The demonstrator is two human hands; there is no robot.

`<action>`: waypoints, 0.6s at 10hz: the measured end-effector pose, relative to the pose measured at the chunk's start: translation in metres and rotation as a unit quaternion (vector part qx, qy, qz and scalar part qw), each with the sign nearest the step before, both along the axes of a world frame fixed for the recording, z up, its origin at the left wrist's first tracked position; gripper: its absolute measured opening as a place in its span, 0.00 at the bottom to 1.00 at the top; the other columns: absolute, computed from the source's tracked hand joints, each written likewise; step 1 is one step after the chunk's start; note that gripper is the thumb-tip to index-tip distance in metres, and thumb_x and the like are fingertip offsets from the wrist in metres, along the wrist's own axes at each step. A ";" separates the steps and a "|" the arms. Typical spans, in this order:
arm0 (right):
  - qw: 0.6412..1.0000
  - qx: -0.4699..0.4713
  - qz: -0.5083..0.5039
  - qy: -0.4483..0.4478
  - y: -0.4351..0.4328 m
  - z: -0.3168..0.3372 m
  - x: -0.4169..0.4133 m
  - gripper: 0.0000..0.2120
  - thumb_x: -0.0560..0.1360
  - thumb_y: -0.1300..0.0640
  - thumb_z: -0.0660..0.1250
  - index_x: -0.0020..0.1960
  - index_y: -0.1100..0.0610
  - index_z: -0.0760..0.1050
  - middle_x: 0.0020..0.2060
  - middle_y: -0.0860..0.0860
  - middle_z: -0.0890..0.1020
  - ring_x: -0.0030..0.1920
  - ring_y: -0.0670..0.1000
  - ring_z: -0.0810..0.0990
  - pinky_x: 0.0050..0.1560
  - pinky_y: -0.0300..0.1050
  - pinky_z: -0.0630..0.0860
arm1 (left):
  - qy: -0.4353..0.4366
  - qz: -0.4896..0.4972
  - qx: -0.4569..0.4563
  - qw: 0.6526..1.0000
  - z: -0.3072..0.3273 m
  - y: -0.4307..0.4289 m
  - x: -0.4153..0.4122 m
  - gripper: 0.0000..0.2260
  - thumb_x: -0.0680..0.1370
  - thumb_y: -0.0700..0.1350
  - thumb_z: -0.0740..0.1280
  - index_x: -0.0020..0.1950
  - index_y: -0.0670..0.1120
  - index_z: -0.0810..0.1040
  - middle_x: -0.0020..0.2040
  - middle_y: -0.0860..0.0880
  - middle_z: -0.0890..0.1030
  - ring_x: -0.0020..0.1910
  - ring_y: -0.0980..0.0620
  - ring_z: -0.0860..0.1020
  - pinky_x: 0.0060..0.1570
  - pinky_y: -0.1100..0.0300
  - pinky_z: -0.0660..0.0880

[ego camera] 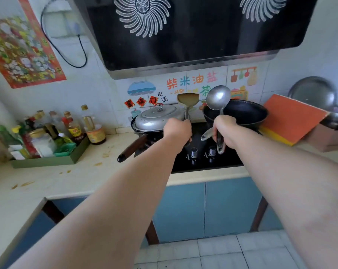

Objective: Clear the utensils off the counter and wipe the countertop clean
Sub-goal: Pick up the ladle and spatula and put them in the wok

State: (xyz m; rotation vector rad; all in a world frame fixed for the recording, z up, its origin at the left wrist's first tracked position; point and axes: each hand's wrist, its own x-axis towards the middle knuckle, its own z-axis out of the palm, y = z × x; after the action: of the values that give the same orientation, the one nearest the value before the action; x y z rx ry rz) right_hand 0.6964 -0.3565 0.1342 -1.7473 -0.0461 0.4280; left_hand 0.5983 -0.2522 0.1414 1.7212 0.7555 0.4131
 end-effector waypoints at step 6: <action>0.995 -0.064 -0.031 0.070 -0.069 -0.022 0.155 0.13 0.72 0.72 0.55 0.31 0.64 0.68 0.17 0.57 0.71 0.21 0.55 0.68 0.20 0.37 0.66 | 0.134 -0.086 -0.033 0.987 -0.001 -0.045 0.193 0.13 0.79 0.39 0.57 0.34 0.44 0.66 0.27 0.46 0.68 0.23 0.50 0.67 0.23 0.64 0.64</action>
State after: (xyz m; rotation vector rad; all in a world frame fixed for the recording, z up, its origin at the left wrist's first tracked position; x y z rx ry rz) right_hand 0.8512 -0.4255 0.1123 -1.8342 0.1373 0.5166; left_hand 0.7909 -0.2974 0.1407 1.7828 0.7958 0.0366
